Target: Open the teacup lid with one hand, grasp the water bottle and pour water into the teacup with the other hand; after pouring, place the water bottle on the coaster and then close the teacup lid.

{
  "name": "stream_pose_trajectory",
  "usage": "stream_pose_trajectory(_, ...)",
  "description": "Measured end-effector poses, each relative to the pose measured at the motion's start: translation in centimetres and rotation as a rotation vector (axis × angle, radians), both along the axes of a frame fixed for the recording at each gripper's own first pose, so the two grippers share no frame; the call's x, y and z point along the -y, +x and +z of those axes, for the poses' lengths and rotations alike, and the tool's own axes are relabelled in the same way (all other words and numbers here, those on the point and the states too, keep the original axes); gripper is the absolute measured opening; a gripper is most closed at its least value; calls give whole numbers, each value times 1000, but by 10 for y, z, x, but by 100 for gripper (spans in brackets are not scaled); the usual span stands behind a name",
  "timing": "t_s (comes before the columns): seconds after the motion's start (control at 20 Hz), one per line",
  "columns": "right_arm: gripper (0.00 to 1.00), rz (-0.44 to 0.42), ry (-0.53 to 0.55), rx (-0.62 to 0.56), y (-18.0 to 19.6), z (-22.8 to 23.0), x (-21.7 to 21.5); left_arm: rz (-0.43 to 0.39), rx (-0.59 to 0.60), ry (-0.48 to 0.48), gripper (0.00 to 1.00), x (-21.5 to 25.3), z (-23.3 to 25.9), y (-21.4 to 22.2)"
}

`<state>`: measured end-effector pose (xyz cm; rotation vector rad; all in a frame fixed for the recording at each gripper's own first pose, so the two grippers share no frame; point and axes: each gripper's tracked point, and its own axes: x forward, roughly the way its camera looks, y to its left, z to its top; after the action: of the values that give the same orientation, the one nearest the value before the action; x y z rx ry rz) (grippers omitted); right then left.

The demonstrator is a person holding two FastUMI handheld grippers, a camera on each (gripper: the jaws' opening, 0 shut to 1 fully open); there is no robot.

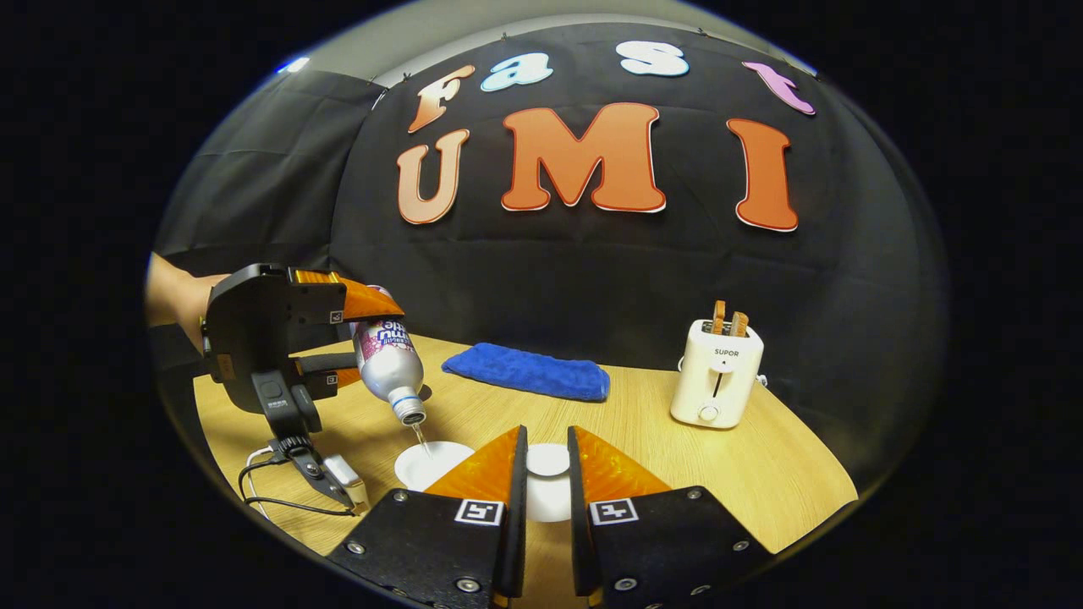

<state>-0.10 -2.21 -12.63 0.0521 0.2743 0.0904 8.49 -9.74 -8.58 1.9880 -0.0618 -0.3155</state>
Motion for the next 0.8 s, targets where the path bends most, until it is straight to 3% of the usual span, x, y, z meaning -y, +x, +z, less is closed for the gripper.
stream_pose_trajectory(0.8, 23, 11, -7, 0, 3, -1, -6, 0, -17, 88, 81, 1, 1, 1)
